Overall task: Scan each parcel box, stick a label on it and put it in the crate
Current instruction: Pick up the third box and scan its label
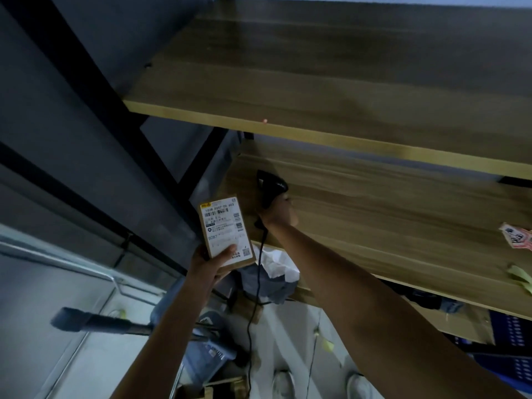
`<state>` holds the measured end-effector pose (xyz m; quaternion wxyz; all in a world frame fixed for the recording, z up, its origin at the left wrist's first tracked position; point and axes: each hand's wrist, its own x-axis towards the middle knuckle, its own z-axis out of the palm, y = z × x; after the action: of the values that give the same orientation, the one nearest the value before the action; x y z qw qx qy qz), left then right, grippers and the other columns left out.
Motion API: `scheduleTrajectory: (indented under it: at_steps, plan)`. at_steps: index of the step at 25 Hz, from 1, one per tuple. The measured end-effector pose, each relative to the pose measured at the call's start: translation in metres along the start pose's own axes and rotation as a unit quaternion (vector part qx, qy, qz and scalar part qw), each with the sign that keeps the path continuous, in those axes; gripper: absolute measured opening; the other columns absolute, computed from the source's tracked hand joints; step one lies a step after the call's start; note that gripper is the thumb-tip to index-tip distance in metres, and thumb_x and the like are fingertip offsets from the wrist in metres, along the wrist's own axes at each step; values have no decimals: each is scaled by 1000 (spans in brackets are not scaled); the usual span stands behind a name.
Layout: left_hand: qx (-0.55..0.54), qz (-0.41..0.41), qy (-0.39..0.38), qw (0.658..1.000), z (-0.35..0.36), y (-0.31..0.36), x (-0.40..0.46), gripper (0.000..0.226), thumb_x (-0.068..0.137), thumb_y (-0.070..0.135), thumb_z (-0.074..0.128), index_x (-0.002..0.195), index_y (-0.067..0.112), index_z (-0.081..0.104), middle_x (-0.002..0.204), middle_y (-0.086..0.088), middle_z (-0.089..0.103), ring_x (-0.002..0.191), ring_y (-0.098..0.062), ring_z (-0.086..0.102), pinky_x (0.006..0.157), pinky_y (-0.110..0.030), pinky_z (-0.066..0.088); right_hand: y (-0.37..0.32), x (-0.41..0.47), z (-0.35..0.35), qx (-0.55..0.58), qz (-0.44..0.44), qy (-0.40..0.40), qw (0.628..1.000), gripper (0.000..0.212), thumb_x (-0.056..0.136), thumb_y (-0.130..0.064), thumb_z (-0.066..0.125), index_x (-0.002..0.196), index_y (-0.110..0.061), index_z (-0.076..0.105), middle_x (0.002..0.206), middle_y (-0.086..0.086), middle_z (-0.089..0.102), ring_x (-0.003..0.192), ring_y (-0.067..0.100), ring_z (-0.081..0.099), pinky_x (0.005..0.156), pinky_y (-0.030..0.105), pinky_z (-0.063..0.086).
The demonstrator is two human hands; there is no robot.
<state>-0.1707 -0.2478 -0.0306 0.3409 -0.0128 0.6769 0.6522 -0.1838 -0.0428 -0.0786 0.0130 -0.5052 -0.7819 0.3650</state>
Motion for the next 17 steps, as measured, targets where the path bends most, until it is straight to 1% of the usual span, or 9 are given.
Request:
scheduleTrajectory:
  at_steps: [4, 6, 8, 10, 11, 12, 13, 15, 17]
  plan:
    - [-10, -16, 2, 1000, -8, -4, 1, 24, 79, 9, 73, 100, 15, 64, 102, -9, 73, 92, -26, 70, 79, -38, 57, 5, 7, 6, 11, -1, 5, 1000, 63, 79, -30, 73, 133, -14, 45, 124, 7, 58, 108, 26, 61, 85, 42, 55]
    - [-10, -21, 5, 1000, -9, -5, 2, 23, 79, 9, 73, 98, 17, 64, 100, -7, 73, 90, -24, 71, 81, -38, 57, 10, 5, -3, 83, 0, -34, 996, 57, 76, -30, 76, 125, -14, 53, 112, 5, 63, 104, 23, 61, 85, 38, 54]
    - [-14, -28, 4, 999, -7, -4, 6, 25, 77, 11, 75, 98, 19, 64, 101, -6, 73, 91, -23, 70, 83, -40, 56, 19, -2, -14, 183, 18, -61, 981, 41, 76, -23, 75, 112, -10, 61, 99, 7, 65, 93, 22, 62, 79, 35, 55]
    - [-21, -32, -3, 999, 2, -2, 11, 24, 78, 9, 74, 97, 20, 65, 97, -3, 74, 86, -20, 71, 77, -37, 57, 32, -17, -29, 322, 56, -69, 943, 18, 76, -9, 71, 92, -8, 63, 88, 13, 66, 78, 23, 64, 73, 39, 58]
    - [-25, -32, -6, 999, 9, -1, 12, 22, 80, 8, 73, 96, 20, 65, 93, -1, 74, 81, -17, 72, 70, -34, 59, 40, -28, -40, 395, 70, -71, 913, 13, 77, -3, 69, 87, -8, 61, 83, 15, 66, 70, 23, 66, 69, 39, 59]
    - [-24, -33, -13, 999, 18, -3, 15, 20, 81, 6, 72, 95, 19, 66, 88, 2, 75, 75, -15, 73, 64, -31, 60, 49, -41, -54, 463, 74, -74, 880, 13, 80, 2, 66, 87, -6, 58, 78, 15, 66, 62, 21, 66, 62, 34, 59]
    - [-23, -38, -21, 999, 28, -4, 16, 19, 81, 6, 71, 95, 18, 66, 85, 3, 75, 72, -14, 74, 62, -29, 60, 59, -54, -68, 499, 64, -73, 861, 15, 83, 5, 63, 92, -5, 56, 74, 14, 64, 54, 17, 65, 54, 29, 56]
    - [-17, -52, -53, 997, 54, -6, 18, 21, 80, 9, 74, 99, 16, 67, 91, -1, 75, 80, -17, 74, 73, -34, 61, 81, -83, -101, 501, 27, -48, 864, 21, 87, 5, 61, 102, -7, 54, 67, 10, 60, 45, 12, 58, 45, 26, 48]
    - [17, -57, -93, 994, 82, -8, 23, 39, 72, 22, 83, 107, 16, 66, 104, -5, 74, 95, -24, 71, 88, -43, 57, 101, -113, -130, 479, -8, -16, 877, 18, 90, 0, 60, 100, -13, 53, 63, 8, 55, 44, 14, 50, 46, 28, 43]
